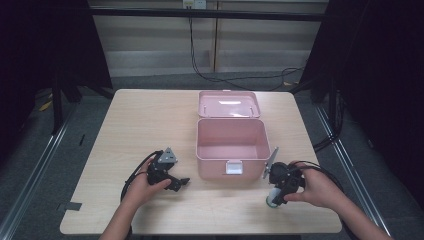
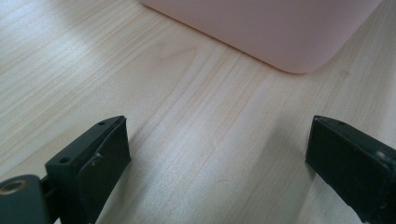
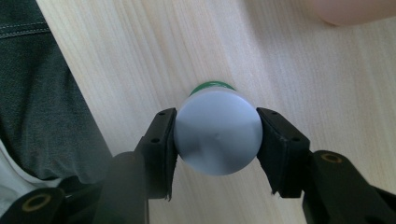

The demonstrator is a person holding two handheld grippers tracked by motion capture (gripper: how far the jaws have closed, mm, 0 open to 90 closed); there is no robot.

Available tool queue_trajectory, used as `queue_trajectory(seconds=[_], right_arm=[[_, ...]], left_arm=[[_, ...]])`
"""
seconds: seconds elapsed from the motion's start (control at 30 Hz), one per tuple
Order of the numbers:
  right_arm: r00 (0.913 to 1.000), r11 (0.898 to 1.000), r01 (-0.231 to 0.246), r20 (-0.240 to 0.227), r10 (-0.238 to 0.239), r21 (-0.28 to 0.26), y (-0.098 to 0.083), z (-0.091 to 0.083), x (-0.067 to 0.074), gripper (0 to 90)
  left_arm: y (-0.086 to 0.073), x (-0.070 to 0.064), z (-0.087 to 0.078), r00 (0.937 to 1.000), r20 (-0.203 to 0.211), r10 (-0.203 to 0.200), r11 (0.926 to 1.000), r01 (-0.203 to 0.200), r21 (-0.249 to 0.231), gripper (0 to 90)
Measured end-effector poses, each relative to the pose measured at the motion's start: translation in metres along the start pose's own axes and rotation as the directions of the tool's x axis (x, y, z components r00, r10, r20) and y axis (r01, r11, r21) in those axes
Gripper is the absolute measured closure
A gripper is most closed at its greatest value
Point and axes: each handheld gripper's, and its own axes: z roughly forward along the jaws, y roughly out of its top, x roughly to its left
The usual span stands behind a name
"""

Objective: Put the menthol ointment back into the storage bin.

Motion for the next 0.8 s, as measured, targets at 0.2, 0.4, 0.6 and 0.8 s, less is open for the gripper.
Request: queue_trajectory(seconds=[0.2,0.4,0.6,0.8], right_arm=[[0.9999,1.0,-0.015,-0.006,0.015,0.002,0.002,-0.008,0.001,50.5],[0.9998,1.0,-0.014,-0.01,0.014,0.003,0.004,-0.019,-0.001,50.5],[0.9997,1.0,-0.022,-0.009,0.022,0.003,0.005,-0.031,-0.002,50.5],[0.9995,1.0,-0.031,-0.003,0.031,0.002,0.006,-0.045,-0.003,50.5]], left_arm=[[0.0,0.0,0.0,1.0,0.0,0.0,1.0,0.0,0.0,5.6],[0.0,0.0,0.0,1.0,0.0,0.0,1.0,0.0,0.0,5.6],[0.0,0.0,0.0,1.0,-0.001,0.0,1.0,0.0,-0.001,5.6],[0.0,0.0,0.0,1.0,0.0,-0.001,1.0,0.001,0.0,5.6]])
